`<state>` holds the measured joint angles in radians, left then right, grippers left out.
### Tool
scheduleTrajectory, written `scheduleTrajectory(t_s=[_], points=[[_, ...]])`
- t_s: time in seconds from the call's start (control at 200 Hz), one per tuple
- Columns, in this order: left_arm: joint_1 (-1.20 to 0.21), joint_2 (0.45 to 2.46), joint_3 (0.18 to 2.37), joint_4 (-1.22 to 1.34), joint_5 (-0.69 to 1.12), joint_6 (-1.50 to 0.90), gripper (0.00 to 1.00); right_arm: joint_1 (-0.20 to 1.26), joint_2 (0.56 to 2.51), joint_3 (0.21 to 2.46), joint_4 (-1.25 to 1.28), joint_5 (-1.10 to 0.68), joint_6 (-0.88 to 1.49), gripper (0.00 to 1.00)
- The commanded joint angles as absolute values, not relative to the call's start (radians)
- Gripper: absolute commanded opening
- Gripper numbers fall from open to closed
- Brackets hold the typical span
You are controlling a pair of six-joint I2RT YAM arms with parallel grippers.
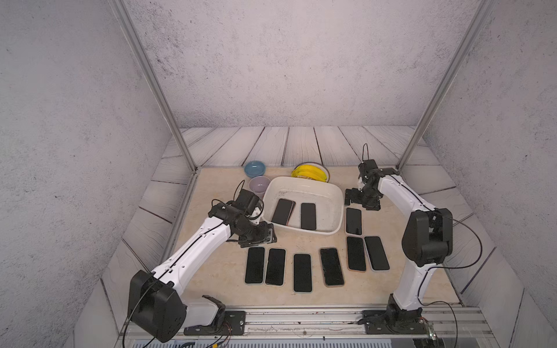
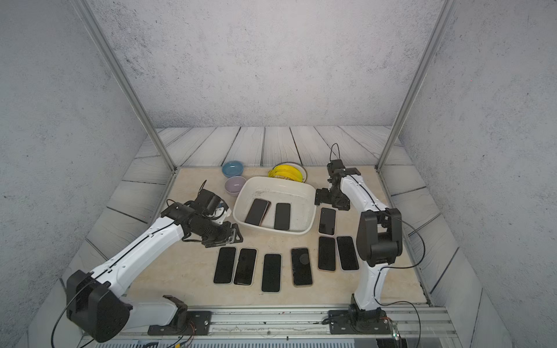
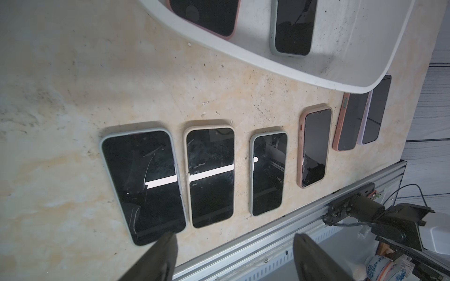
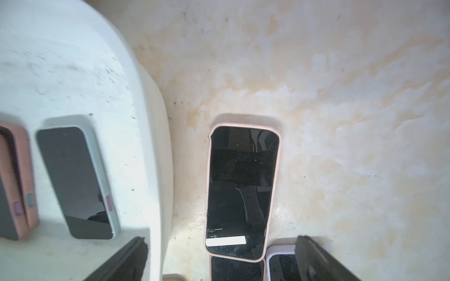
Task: Take the phone out of the storage box
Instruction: Place the phone at the center of the board, then pick up the phone from the storage box.
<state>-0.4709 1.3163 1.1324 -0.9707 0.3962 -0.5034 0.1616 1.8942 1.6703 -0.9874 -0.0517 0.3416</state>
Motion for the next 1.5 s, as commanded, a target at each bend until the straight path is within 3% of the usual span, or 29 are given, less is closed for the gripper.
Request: scheduleTrajectory(t_s=[0.0,0.18,0.44,1.171,1.496], points=[[-0.456,1.316,1.156,-1.005,0.358,-0.493,0.85,0.198,1.854,1.756,-1.052,-0.034,0.355,1.0],[-0.445,1.317,1.154,-1.008,0.35,-0.497,0.96,0.335,1.998,1.984,-1.13,-0.095,0.374,1.0],[-0.431,1.275,1.128,-1.025,0.344,-0.502,0.97,0.469,2.236,2.156,-1.15,-0.123,0.461,1.0],[-0.424,1.203,1.077,-1.062,0.341,-0.502,0.97,0.569,2.423,2.128,-1.054,0.027,0.624,1.0],[-0.424,1.195,1.074,-1.084,0.331,-0.488,0.97,0.573,2.505,2.178,-1.062,0.002,0.631,1.0]])
